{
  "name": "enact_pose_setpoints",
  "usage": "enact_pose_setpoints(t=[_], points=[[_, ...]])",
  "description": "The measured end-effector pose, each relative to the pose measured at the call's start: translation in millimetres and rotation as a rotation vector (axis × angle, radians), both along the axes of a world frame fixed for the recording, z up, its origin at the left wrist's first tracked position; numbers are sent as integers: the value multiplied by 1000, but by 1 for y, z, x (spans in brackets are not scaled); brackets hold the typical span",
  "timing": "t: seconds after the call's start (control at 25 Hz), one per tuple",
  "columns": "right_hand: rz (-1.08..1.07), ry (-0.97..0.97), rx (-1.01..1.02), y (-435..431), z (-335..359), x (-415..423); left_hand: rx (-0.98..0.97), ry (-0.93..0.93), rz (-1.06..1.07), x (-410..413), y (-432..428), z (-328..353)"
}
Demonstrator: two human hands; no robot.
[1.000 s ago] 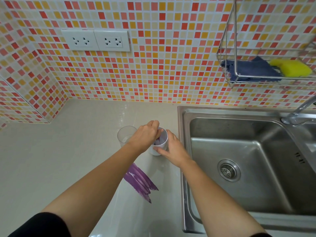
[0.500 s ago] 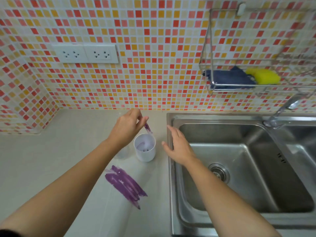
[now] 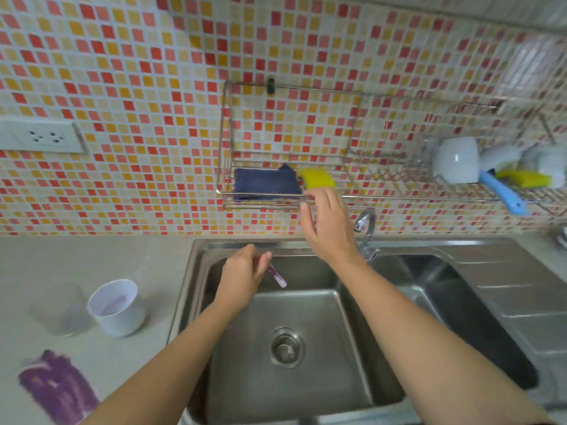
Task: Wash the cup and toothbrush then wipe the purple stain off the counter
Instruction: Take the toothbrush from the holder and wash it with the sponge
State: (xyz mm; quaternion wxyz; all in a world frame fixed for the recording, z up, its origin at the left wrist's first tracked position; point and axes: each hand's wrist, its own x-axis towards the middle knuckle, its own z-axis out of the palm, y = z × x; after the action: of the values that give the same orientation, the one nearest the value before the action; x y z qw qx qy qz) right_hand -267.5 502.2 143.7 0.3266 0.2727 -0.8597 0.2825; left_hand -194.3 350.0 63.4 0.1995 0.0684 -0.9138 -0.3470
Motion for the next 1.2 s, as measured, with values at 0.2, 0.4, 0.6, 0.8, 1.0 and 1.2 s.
enact_pose_setpoints(t=[0.2, 0.4, 0.6, 0.8, 1.0, 1.2], points=[[-118, -212, 43, 26, 47, -80, 121, 16, 156, -16, 53, 6], [-164, -776, 391, 1, 49, -131, 215, 1, 256, -7, 61, 20], [-187, -756, 309, -6, 41, -132, 475, -106, 319, -9, 52, 14], [-9, -205, 58, 41, 54, -57, 853, -323, 350, -13, 50, -5], [79, -164, -14, 92, -9, 35, 1370, -354, 310, -17, 72, -2], [-70, -232, 194, 120, -71, 59, 1599, -498, 225, -13, 87, 1]])
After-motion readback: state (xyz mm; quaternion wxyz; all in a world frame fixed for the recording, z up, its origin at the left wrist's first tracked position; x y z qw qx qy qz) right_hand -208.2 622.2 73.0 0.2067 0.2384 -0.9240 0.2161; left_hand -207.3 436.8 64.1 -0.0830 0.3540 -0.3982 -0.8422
